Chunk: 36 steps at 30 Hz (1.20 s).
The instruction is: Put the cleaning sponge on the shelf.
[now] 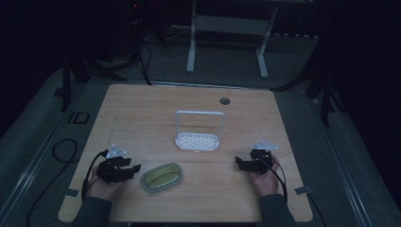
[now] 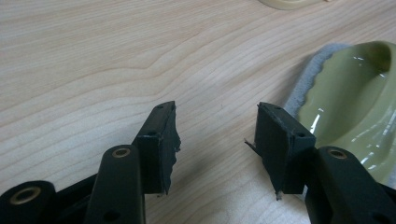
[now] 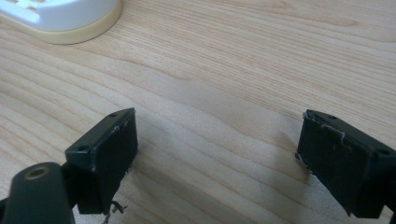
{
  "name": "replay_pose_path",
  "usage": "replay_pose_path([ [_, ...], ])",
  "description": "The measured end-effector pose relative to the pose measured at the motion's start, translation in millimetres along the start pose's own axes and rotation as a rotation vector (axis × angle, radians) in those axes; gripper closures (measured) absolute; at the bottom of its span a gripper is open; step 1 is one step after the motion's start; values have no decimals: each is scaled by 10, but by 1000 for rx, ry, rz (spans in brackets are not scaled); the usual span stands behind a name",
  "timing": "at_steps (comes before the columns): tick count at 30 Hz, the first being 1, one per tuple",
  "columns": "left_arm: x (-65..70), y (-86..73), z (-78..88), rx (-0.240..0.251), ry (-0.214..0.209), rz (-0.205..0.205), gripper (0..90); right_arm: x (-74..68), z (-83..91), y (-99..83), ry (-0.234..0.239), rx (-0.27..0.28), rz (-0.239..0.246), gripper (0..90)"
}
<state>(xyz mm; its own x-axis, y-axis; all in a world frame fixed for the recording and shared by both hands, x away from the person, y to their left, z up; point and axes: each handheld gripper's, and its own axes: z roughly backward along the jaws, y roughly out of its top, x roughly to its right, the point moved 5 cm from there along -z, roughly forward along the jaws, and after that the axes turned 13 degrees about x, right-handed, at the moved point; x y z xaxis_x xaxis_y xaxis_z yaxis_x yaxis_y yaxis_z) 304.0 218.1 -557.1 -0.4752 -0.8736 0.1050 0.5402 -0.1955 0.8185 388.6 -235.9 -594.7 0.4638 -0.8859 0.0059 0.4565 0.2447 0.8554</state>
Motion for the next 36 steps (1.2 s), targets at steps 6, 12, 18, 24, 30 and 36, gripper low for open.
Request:
replay_pose_path([
  [6,16,68,49,-27,-6,-20,474,-3,2,-1,-4,1,-2,119],
  [12,49,156,96,-51,-12,-43,473,-5,5,-3,-7,1,-4,119],
  [18,83,225,126,-70,-22,-62,475,-7,6,-3,-8,1,-5,119],
  [24,137,306,143,-115,-45,-99,476,-8,8,-5,-11,2,-6,119],
  [30,198,383,139,-140,-66,-133,478,-8,8,-5,-11,2,-6,119],
  [36,265,431,114,-162,-75,-160,487,-8,8,-5,-11,2,-6,119],
])
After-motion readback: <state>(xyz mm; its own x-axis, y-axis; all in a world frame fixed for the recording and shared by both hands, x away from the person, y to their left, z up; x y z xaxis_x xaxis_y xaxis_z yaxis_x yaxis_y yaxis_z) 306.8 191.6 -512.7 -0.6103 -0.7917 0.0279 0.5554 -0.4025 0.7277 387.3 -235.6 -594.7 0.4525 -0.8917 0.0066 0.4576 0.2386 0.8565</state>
